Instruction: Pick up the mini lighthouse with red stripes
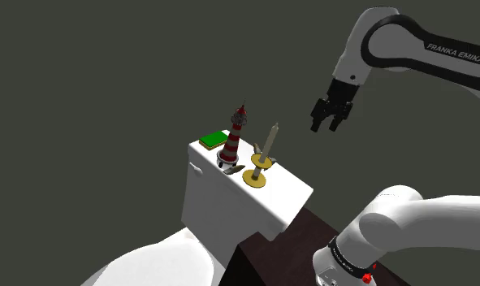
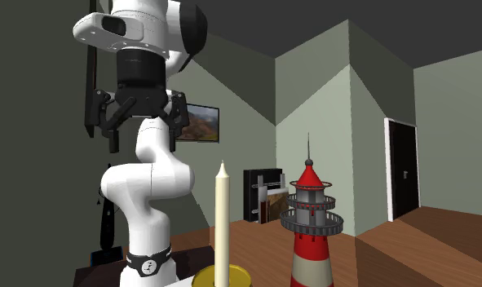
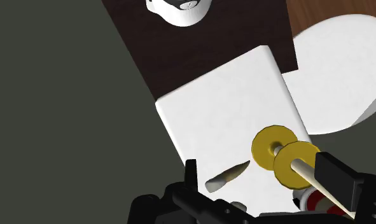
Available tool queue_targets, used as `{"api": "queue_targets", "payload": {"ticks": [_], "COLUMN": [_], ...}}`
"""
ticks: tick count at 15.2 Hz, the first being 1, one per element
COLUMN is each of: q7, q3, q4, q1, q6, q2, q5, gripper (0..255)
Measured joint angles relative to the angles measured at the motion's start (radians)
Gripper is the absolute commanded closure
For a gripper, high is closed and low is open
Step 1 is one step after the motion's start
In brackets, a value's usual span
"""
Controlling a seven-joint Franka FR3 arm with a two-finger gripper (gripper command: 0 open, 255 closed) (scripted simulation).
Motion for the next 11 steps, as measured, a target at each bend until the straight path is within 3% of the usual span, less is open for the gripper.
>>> {"api": "queue_targets", "payload": {"ticks": [5, 11], "q7": [0.050, 0.144], "q3": [0.043, 0.114], "q4": [0.092, 0.300], "q1": [0.016, 0.038], "q6": [0.009, -0.001], "q2": [0.115, 0.340], "q5": [0.028, 0.059], "gripper": [0, 0]}}
